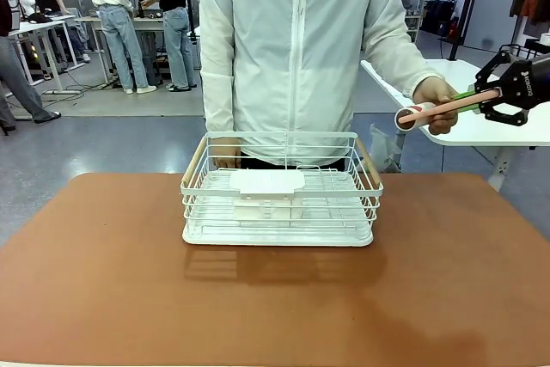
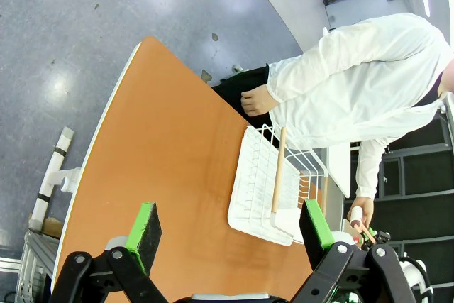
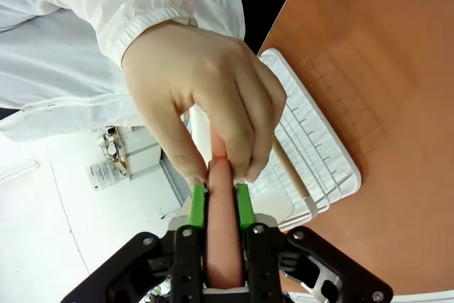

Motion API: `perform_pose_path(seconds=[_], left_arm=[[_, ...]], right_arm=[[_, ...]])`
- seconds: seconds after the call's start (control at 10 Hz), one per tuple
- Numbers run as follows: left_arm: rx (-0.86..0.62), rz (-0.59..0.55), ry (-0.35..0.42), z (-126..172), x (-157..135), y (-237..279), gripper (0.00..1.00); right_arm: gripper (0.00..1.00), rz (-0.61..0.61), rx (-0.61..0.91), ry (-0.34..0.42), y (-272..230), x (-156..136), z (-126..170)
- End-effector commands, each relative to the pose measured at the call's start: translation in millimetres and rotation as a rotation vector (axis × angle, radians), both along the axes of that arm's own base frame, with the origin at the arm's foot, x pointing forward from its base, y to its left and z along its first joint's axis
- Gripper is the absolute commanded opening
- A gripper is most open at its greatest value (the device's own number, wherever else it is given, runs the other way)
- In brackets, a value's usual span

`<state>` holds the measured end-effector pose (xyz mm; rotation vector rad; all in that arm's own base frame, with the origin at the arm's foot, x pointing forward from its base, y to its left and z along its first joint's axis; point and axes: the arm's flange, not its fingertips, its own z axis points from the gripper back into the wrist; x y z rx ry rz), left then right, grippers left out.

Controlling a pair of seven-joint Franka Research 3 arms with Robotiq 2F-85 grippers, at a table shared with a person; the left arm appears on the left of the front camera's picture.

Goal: Clean the table.
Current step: Pick up the Lint Roller when the human hands it over.

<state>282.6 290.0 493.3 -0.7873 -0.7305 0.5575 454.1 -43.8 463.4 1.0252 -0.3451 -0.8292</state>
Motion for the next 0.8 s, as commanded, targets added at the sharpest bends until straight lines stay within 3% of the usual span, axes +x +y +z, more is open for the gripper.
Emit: perform_pose_path(seconds=[0.0,0.7], left_arm=[[-0.002,-0.015,-0.025,-2.1,0.3,4.3,1.00],[-0.002,-0.015,-0.025,-2.1,0.3,4.3,1.00]], right_arm=[[0.06,0.012,0.020,0.010,2.6,0.1,0.5],[0.06,0.012,0.020,0.010,2.6,0.1,0.5]])
